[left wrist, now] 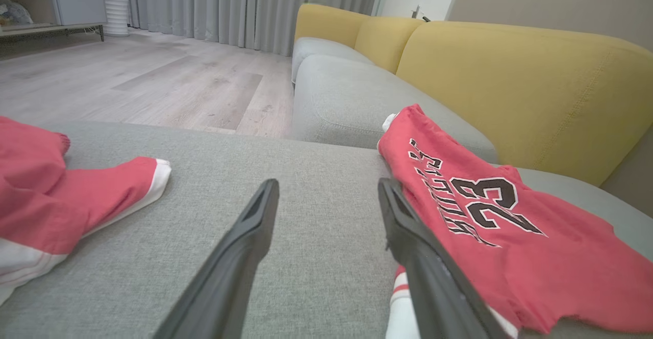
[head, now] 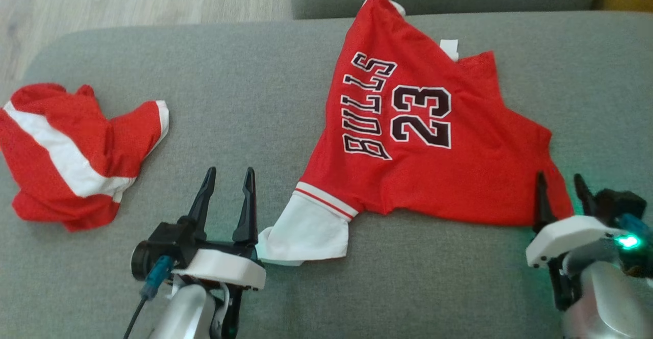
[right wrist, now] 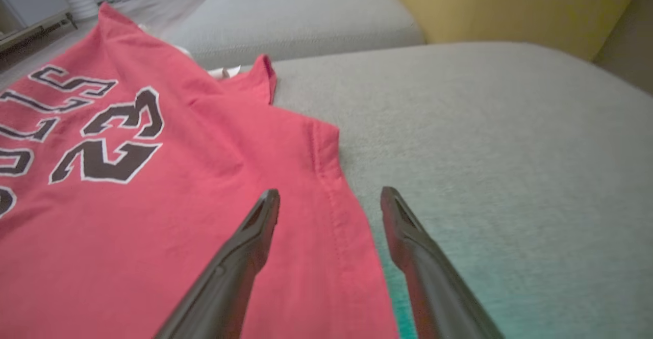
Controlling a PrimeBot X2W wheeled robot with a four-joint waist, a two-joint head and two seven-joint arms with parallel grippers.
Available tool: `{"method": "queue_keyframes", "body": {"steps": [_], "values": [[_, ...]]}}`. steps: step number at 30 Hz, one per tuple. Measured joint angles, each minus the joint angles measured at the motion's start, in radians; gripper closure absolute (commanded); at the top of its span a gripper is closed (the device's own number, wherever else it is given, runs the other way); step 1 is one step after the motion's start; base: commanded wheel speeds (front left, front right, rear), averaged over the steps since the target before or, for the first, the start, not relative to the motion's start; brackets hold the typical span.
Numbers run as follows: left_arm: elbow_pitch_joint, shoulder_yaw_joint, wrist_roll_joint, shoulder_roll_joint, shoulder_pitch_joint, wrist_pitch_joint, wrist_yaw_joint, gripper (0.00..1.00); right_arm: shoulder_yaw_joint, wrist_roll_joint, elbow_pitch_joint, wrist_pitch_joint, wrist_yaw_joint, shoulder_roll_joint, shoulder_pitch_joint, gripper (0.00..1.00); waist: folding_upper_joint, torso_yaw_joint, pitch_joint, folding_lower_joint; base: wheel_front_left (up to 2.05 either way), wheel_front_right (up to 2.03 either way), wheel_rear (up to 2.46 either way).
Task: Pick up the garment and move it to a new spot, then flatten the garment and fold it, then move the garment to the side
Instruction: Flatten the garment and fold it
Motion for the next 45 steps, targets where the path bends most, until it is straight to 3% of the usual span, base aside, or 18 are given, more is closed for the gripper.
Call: {"method": "queue_keyframes", "body": {"steps": [10, 13, 14, 15, 21, 24, 28, 32, 33, 34, 35, 41, 43, 45], "values": [[0.001, 0.005, 0.01, 0.0, -0.033, 0.0, -0.009, 0.0, -0.113, -0.114, 0.165, 0.039, 0.0, 0.0, -0.102, 0.0, 0.0, 0.018, 0.049, 0.0, 0.0, 0.0, 0.0], [0.001, 0.007, 0.017, 0.0, -0.038, 0.0, -0.009, 0.0, -0.102, -0.113, 0.214, 0.035, 0.0, -0.003, -0.138, 0.0, 0.0, 0.016, 0.054, 0.0, 0.0, 0.0, 0.0], [0.001, 0.008, 0.017, 0.0, -0.039, 0.0, -0.009, 0.0, -0.096, -0.113, 0.228, 0.028, 0.0, -0.005, -0.147, 0.32, 0.0, 0.015, 0.055, 0.0, 0.0, 0.0, 0.0], [0.002, 0.008, 0.017, 0.0, -0.039, 0.0, -0.009, 0.0, -0.091, -0.112, 0.239, 0.019, 0.0, -0.006, -0.155, 1.0, 0.0, 0.012, 0.055, 0.0, 0.0, 0.0, 0.0], [0.006, 0.011, 0.026, 0.0, -0.039, 0.0, -0.009, 0.0, -0.112, -0.165, 0.248, -0.006, 0.0, 0.002, -0.165, 1.0, 0.0, -0.001, 0.047, 0.0001, 0.0, 0.0, 0.0], [0.007, 0.011, 0.026, 0.0, -0.039, 0.0, -0.009, 0.0, -0.196, -0.234, 0.22, -0.003, 0.0, -0.002, -0.165, 1.0, 0.0, -0.007, 0.038, 0.0, 0.0, 0.0, 0.0], [0.007, 0.01, 0.026, 0.0, -0.039, 0.0, -0.009, 0.0, -0.35, -0.321, 0.153, 0.027, 0.0, -0.061, -0.163, 1.0, 0.0, -0.006, 0.025, 0.0, 0.0, 0.0, 0.0], [0.007, 0.009, 0.026, 0.0, -0.038, 0.0, -0.008, 0.0, -0.429, -0.373, 0.121, 0.05, 0.0, -0.07, -0.151, 1.0, 0.0, -0.008, 0.017, -0.0001, 0.0, 0.0, 0.0], [0.007, 0.009, 0.026, 0.0, -0.038, 0.0, -0.008, 0.0, -0.444, -0.388, 0.117, 0.05, 0.0, -0.063, -0.15, 0.64, 0.0, -0.009, 0.016, 0.0, 0.0, 0.0, 0.0], [0.007, 0.009, 0.026, 0.0, -0.038, 0.0, -0.008, 0.0, -0.455, -0.405, 0.111, 0.05, 0.0, -0.056, -0.15, 0.38, 0.0, -0.011, 0.014, 0.0, 0.0, 0.0, 0.0], [0.007, 0.009, 0.026, 0.0, -0.038, 0.0, -0.008, 0.0, -0.466, -0.42, 0.1, 0.05, 0.0, -0.047, -0.15, 0.0, 0.0, -0.014, 0.012, 0.0, 0.0, 0.0, 0.0], [0.008, 0.002, 0.026, 0.0, -0.038, 0.0, -0.009, 0.0, -0.467, -0.454, 0.039, -0.042, 0.0, -0.004, -0.15, 0.0, 0.0, -0.031, -0.004, -0.0001, 0.0, 0.0, 0.0], [0.011, -0.001, 0.026, 0.0, -0.037, 0.0, -0.009, 0.0, -0.413, -0.414, 0.035, -0.075, 0.0, 0.0, -0.15, 0.0, 0.0, -0.038, -0.013, -0.0001, 0.0, 0.0, 0.0], [0.015, -0.002, 0.026, 0.0, -0.036, 0.0, -0.01, 0.0, -0.297, -0.304, 0.052, -0.095, 0.0, -0.001, -0.15, 0.0, 0.0, -0.046, -0.022, -0.0001, 0.0, 0.0, 0.0]]}}
